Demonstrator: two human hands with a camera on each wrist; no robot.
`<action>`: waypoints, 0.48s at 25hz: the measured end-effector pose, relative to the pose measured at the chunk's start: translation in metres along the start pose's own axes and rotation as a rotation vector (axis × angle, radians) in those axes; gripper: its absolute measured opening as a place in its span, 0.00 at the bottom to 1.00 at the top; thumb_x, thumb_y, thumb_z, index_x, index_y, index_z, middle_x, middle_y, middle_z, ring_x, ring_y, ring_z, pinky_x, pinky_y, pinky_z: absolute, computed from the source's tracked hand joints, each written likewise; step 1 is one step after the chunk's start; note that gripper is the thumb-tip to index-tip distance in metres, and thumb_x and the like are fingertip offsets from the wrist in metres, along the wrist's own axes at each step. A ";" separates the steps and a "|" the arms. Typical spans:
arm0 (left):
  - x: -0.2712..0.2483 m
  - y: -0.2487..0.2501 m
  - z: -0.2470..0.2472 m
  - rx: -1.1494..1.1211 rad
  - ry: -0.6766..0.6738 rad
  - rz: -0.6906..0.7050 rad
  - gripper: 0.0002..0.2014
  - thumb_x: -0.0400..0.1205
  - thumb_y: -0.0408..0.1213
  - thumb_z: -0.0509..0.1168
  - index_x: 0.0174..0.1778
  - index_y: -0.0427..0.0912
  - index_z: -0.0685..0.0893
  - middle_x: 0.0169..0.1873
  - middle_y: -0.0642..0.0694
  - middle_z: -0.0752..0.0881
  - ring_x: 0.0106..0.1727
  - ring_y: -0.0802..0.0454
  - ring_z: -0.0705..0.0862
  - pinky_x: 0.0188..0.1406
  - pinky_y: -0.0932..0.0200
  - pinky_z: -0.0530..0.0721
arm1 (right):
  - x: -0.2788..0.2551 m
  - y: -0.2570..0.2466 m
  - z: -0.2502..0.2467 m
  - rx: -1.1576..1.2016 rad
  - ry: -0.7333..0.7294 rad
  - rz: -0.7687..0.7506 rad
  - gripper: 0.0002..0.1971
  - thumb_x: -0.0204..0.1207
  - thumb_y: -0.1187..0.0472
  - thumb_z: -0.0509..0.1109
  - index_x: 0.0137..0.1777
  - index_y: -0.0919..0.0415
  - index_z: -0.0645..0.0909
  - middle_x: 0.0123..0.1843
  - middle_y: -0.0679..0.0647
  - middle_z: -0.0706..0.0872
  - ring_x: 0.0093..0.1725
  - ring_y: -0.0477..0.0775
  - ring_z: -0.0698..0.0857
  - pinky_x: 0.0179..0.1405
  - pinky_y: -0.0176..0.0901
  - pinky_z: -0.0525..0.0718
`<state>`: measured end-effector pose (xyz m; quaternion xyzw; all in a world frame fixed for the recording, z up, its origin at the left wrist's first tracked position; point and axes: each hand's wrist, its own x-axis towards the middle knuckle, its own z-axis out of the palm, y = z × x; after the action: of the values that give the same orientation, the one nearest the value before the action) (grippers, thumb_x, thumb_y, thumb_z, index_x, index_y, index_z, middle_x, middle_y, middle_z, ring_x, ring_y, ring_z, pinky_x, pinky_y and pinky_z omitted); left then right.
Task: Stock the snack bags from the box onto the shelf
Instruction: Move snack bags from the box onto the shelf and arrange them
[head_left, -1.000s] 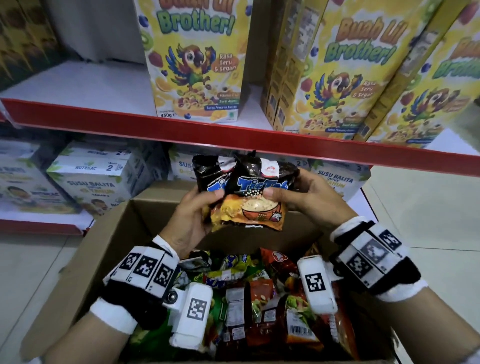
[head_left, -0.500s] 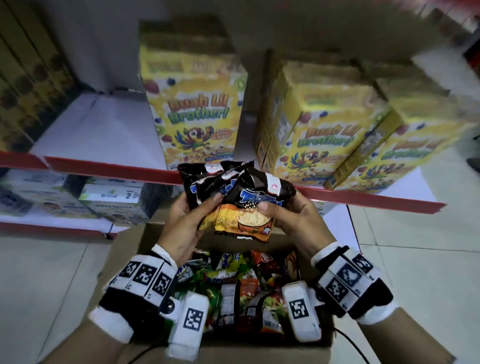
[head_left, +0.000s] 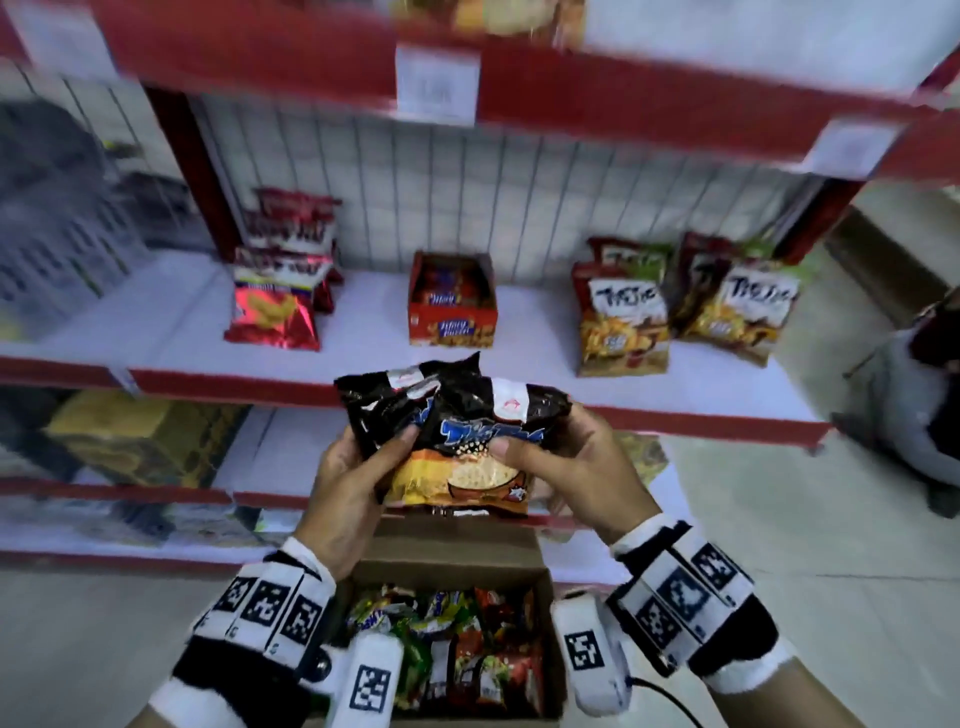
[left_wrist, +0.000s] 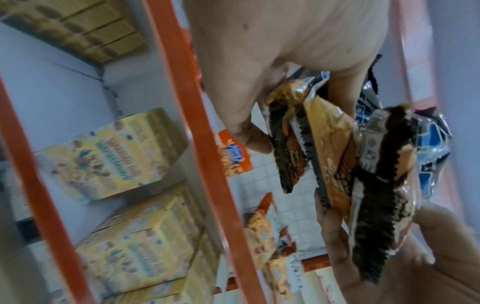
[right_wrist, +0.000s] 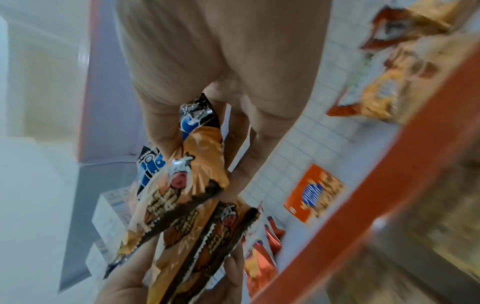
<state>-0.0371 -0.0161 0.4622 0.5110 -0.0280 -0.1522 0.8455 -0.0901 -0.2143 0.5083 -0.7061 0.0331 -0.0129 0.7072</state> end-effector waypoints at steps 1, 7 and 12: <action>-0.008 0.022 0.014 0.006 -0.020 0.014 0.44 0.42 0.54 0.87 0.53 0.41 0.85 0.44 0.45 0.92 0.41 0.50 0.91 0.33 0.59 0.88 | -0.005 -0.028 -0.002 -0.023 -0.022 -0.038 0.16 0.61 0.62 0.81 0.49 0.53 0.84 0.46 0.45 0.92 0.42 0.40 0.90 0.40 0.32 0.85; -0.031 0.129 0.079 0.270 -0.108 0.251 0.37 0.56 0.62 0.80 0.56 0.43 0.83 0.45 0.50 0.92 0.44 0.56 0.90 0.38 0.61 0.87 | -0.023 -0.161 -0.014 -0.200 -0.025 -0.265 0.16 0.66 0.64 0.78 0.54 0.54 0.82 0.49 0.42 0.91 0.51 0.42 0.88 0.46 0.33 0.84; -0.005 0.225 0.122 0.516 -0.211 0.491 0.23 0.67 0.53 0.72 0.57 0.51 0.82 0.44 0.61 0.90 0.43 0.68 0.87 0.40 0.70 0.84 | 0.002 -0.238 -0.018 -0.161 0.115 -0.411 0.16 0.70 0.72 0.74 0.55 0.55 0.80 0.47 0.45 0.91 0.46 0.41 0.89 0.40 0.31 0.84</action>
<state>-0.0150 -0.0217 0.7175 0.6671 -0.2741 0.0153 0.6925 -0.0827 -0.2333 0.7463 -0.7503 -0.0700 -0.1942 0.6281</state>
